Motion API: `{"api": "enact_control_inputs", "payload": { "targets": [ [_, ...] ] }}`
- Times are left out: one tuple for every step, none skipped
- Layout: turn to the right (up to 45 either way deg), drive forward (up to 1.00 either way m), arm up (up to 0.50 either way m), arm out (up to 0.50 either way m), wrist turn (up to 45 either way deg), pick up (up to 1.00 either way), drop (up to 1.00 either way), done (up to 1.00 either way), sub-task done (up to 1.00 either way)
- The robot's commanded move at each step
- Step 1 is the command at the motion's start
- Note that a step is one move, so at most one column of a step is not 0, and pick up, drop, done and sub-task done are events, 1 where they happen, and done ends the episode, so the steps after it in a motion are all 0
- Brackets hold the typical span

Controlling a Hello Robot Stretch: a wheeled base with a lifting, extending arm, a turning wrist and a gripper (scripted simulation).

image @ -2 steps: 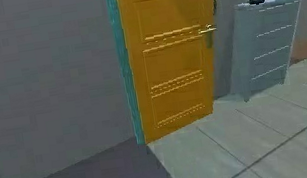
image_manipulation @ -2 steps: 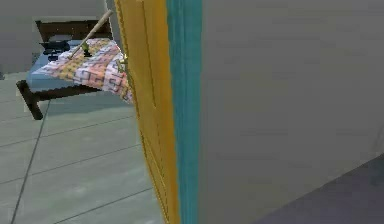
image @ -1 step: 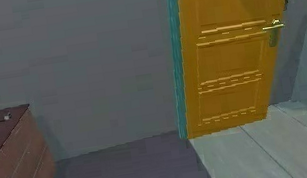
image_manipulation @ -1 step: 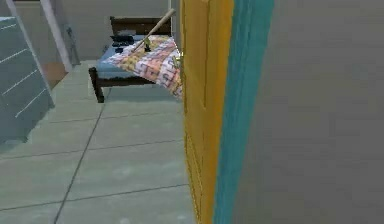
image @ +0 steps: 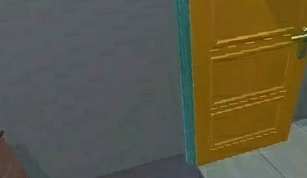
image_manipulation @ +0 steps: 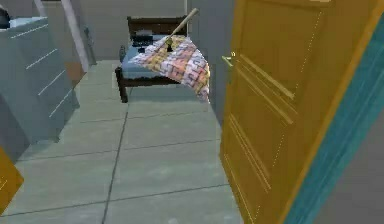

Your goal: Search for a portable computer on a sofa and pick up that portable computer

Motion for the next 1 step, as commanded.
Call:
{"api": "enact_control_inputs", "payload": {
  "targets": [
    [45.0, 0.00, 0.00, 0.00, 0.0, 0.00, 0.00, 0.00, 0.00]
  ]
}}
